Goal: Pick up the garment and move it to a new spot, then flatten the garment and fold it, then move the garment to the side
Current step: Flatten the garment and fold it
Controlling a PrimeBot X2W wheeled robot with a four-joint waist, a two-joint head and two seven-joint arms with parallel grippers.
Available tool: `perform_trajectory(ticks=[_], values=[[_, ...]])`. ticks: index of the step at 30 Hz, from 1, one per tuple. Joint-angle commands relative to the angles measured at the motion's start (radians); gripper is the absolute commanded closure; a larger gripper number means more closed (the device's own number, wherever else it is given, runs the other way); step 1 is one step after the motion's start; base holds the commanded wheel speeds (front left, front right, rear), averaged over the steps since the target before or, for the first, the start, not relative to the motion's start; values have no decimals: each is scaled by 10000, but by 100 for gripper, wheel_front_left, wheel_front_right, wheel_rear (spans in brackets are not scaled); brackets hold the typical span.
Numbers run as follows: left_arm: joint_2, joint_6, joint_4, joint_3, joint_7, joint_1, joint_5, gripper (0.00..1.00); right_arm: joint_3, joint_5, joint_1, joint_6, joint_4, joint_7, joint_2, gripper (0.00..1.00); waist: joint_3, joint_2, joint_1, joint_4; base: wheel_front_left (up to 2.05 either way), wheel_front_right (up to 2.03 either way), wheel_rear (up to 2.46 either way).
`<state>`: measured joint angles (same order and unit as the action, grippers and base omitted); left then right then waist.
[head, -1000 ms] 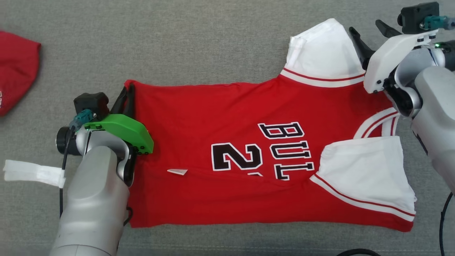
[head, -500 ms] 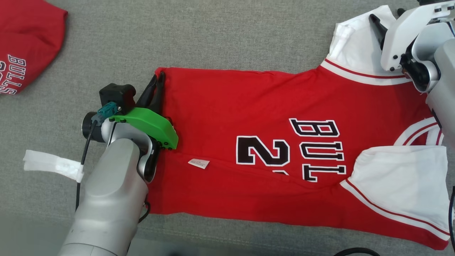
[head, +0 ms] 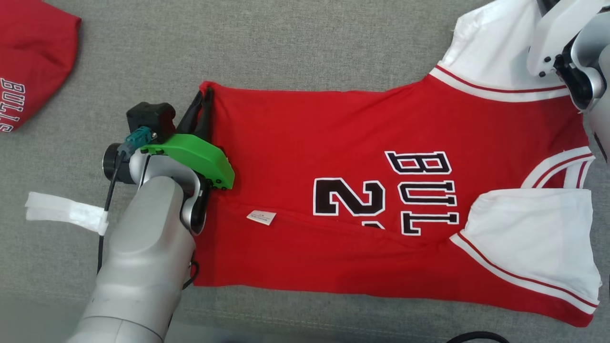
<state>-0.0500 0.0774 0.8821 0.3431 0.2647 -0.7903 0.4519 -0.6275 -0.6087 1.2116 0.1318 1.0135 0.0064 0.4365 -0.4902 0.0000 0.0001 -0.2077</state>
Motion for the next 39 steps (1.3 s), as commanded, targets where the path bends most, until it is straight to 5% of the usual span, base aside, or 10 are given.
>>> perform_trajectory(ticks=[1,13,24,39], values=[[-18,-62,31,-68,-11,-181,-54,100,26,38,126,-22,36,-123,33,100,31,0,-1,40,0,0,0],[-310,183,-25,-837,-6,542,-456,100,-363,-737,-945,-21,-476,-1536,-81,100,1121,0,-1,554,0,0,0],[-833,459,-17,-1278,-6,2412,-488,100,-633,-2224,-3615,-21,-2563,-2458,402,100,2958,0,-1,1327,0,0,0],[-1247,540,-1489,-1002,-6,4021,-363,100,-219,-2824,-7373,-18,-5161,-2566,716,100,3889,0,-1,2042,0,0,0]])
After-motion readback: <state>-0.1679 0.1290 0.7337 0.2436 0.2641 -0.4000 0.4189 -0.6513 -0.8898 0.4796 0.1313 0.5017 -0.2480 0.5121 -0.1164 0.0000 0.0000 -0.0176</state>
